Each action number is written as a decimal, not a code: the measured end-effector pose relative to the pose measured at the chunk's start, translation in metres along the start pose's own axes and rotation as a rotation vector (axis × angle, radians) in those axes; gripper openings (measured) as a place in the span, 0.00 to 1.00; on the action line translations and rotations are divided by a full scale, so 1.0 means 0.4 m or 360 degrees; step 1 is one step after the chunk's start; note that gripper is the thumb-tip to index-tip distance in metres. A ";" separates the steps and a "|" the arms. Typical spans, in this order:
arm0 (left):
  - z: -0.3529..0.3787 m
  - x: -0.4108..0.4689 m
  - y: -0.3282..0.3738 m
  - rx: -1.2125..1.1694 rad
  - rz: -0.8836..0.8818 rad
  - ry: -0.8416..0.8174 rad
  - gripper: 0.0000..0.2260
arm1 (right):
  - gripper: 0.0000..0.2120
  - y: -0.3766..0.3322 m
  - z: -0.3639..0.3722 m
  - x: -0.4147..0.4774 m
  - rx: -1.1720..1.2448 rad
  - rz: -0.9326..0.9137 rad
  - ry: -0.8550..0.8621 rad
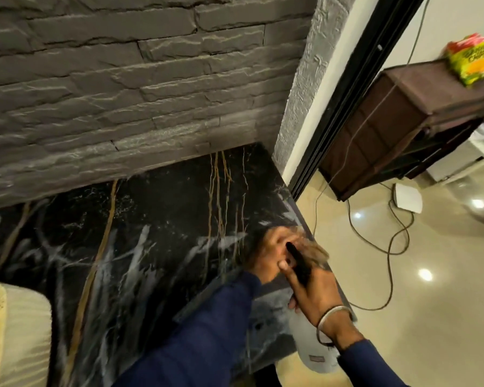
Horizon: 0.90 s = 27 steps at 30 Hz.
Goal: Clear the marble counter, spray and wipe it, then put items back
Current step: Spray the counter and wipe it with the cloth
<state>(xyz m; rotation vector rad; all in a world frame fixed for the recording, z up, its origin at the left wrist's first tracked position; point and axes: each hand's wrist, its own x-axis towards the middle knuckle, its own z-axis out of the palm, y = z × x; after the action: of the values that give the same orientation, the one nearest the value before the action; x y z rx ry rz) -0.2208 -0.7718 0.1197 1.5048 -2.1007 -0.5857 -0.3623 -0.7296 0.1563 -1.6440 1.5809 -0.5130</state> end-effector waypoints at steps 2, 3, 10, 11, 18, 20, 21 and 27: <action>0.045 -0.060 -0.090 0.0063 -0.0211 0.0300 0.22 | 0.24 -0.020 0.007 -0.031 0.0010 -0.0028 -0.0089; 0.045 -0.098 -0.156 -0.0009 -0.0558 0.0364 0.17 | 0.27 -0.031 0.013 -0.041 0.0031 -0.0061 -0.0112; -0.008 -0.261 -0.403 0.0349 -0.1613 0.0824 0.30 | 0.41 -0.025 0.070 -0.070 -0.0066 -0.0157 -0.0265; 0.012 -0.248 -0.386 0.0292 -0.1633 0.0838 0.30 | 0.43 -0.016 0.074 -0.074 -0.0111 -0.0165 -0.0285; 0.197 -0.064 -0.036 0.0044 -0.0877 0.0386 0.18 | 0.37 0.059 -0.010 -0.129 0.0021 -0.0215 -0.0247; 0.255 -0.052 0.040 -0.0035 -0.0509 -0.0080 0.20 | 0.39 0.094 -0.035 -0.143 -0.0095 -0.0252 -0.0168; 0.274 -0.055 0.054 -0.0071 -0.0416 -0.0227 0.21 | 0.40 0.111 -0.044 -0.148 -0.0141 -0.0270 -0.0147; 0.229 -0.213 -0.082 0.0133 -0.0562 0.0203 0.22 | 0.32 0.172 -0.091 -0.201 0.0062 -0.0278 -0.0360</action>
<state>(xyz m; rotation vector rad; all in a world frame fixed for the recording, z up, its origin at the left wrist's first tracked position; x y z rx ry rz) -0.2291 -0.6949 0.0159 1.9267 -1.7952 -0.5133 -0.4457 -0.6557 0.1445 -1.7536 1.2636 -0.4275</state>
